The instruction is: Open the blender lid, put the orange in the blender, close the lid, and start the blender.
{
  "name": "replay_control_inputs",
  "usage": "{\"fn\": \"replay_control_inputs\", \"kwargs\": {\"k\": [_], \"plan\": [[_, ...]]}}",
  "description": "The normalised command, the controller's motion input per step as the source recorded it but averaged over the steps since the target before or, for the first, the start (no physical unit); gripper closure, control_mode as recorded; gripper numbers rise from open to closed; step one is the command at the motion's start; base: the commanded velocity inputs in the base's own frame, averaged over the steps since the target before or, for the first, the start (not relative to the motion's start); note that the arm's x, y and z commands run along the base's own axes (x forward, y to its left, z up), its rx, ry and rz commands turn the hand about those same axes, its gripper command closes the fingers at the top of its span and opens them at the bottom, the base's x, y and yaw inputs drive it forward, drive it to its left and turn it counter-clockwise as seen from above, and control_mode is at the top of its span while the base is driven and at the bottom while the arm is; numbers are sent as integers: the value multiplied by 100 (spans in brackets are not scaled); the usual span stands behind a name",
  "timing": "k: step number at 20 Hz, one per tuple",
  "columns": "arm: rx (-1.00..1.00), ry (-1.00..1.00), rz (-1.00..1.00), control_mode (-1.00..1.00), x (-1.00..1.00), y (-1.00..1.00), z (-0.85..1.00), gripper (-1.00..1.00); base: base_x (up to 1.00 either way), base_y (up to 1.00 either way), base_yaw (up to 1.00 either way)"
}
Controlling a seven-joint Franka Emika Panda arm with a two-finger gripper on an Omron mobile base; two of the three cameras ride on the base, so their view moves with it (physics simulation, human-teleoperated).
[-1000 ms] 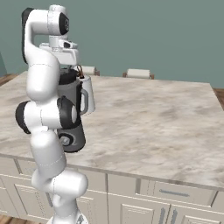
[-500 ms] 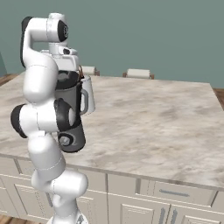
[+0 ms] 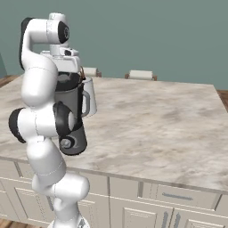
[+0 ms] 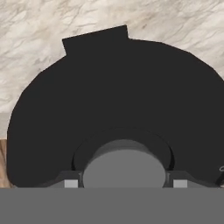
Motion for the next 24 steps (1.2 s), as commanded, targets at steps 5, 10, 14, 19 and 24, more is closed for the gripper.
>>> {"fn": "replay_control_inputs", "kwargs": {"k": [5,10,14,19,24], "plan": [[0,0,0,-100,-4,0,36,100,0,0,0],[0,0,0,-100,-12,0,16,100,0,0,0],[0,0,0,-100,-25,0,-11,100,0,0,0],[0,0,0,-100,-28,2,-38,100,0,0,0],[0,-1,0,-100,-7,1,-32,100,0,0,0]]}}
